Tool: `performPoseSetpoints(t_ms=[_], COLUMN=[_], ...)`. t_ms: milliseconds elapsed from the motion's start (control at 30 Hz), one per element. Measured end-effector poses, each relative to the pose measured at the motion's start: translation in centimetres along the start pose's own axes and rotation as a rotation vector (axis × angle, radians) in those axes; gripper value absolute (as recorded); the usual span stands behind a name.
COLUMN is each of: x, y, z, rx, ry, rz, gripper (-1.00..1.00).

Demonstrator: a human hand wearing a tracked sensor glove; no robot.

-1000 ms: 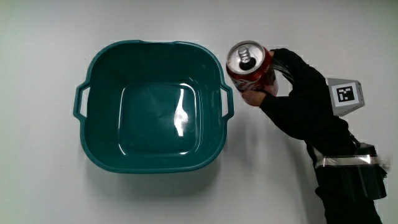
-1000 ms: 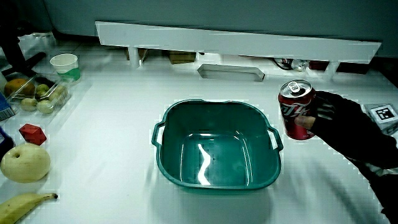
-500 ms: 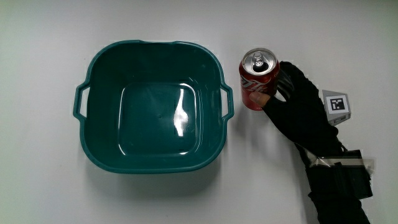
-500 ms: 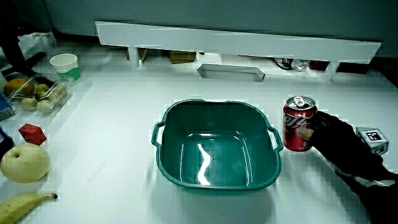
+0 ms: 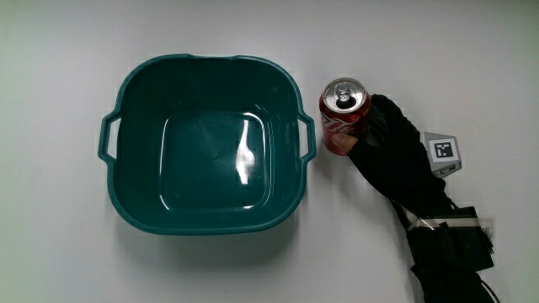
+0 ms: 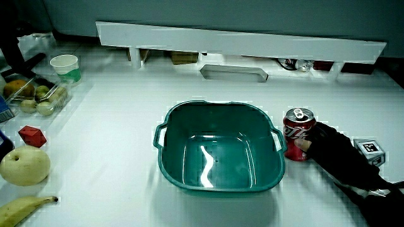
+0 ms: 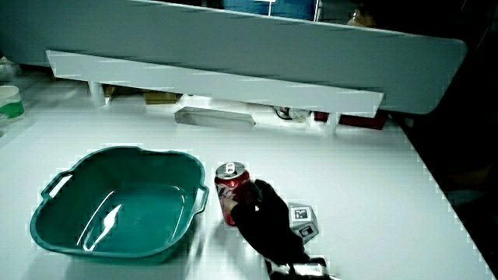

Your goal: Place cola on desk

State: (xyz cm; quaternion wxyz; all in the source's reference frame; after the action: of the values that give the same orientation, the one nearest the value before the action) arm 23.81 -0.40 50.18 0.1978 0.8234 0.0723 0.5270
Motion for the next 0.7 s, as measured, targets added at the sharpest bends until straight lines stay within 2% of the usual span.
performPoseSetpoints(t_ms=[100,133,300,333,400,467,500,533,700], x=[-0.1,0.05,0.01,0.1,0.09,0.28,0.2,0.08,0.01], y=[-0.13,-0.13,-0.47,-0.46,-0.65,-0.71,-0.78,-0.89,-0.98], z=[-0.08,-0.03,0.06,0.04,0.09,0.14,0.1,0.12,0.3], rx=[-0.011,-0.008,0.007,0.01,0.011,0.016,0.017,0.013,0.02], ry=[0.005,0.006,-0.018,-0.005,-0.006,-0.033,-0.023,-0.031,-0.046], rz=[-0.004,0.012,-0.004,0.017,0.009,0.009,0.022,0.0,0.015], gripper=[0.0,0.0,0.0,0.0,0.0,-0.08,-0.12,-0.16,-0.36])
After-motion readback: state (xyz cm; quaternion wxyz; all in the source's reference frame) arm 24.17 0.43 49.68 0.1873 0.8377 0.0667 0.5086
